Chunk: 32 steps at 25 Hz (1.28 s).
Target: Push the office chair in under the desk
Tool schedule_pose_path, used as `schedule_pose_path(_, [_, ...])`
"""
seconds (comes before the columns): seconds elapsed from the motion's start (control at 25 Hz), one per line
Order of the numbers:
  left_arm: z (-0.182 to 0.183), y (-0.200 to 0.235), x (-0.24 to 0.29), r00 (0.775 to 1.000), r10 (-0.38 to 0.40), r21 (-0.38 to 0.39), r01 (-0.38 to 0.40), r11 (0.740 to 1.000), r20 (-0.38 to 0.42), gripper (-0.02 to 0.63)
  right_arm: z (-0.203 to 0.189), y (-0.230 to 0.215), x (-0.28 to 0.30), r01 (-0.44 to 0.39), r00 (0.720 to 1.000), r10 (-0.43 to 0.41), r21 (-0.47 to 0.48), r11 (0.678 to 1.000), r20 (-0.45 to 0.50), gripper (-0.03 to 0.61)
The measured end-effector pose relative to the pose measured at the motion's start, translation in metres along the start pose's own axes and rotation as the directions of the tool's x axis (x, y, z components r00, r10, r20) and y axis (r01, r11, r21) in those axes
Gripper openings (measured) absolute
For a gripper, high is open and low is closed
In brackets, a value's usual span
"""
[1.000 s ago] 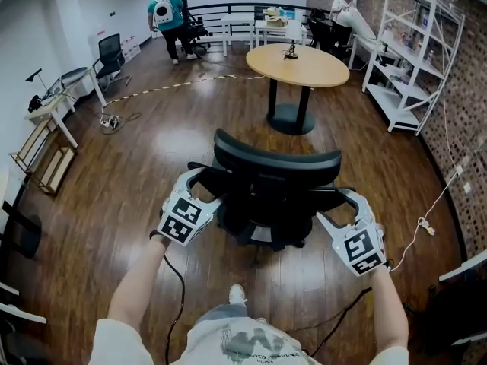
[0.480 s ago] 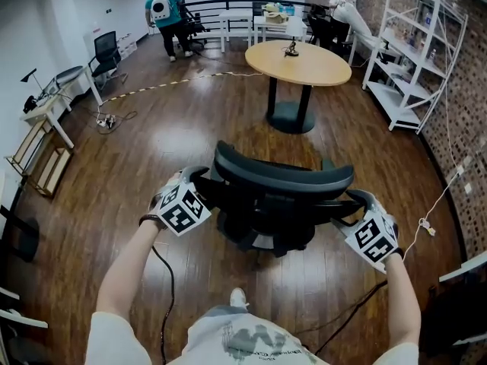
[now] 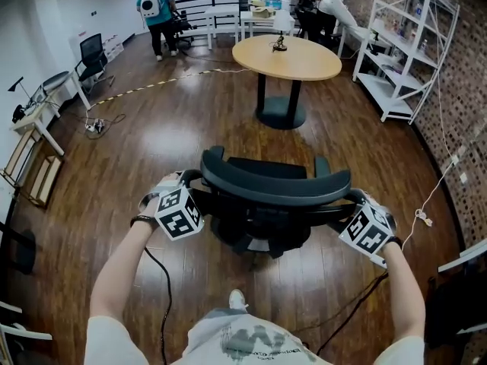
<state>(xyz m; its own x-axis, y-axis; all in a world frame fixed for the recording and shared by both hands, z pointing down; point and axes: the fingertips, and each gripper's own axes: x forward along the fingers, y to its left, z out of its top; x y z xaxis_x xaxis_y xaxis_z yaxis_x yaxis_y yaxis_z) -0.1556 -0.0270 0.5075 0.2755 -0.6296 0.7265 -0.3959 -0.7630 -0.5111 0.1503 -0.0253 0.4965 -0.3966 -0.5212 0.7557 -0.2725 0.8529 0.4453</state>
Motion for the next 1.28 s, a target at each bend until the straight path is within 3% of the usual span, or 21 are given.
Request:
schedule_pose_path(0.24, [0.000,-0.004,0.017,0.999,-0.030,0.086,0.033,0.996,-0.034,0.342,0.006,0.003,0.011,-0.004,1.000,0.002,-0.060,0.998,-0.031,0.288])
schedule_pose_path(0.4, [-0.004,0.003,0.032,0.998,0.019,0.151,-0.010,0.988,-0.062,0.308,0.003,0.006,0.019,-0.033,0.999,0.030,-0.095,0.995,-0.035,0.263])
schedule_pose_path(0.6, [-0.011,0.019,0.044,0.997,0.025,0.189,-0.012,0.982,-0.068,0.279,0.000,-0.001,0.043,0.027,0.995,-0.046,-0.200,0.979,-0.092,0.170])
schedule_pose_path(1.28, [-0.016,0.102,0.106,0.997,-0.007,0.254,0.026,0.967,-0.075,0.256,0.012,-0.068,0.098,0.058,0.986,-0.087,-0.196,0.979,-0.143,0.132])
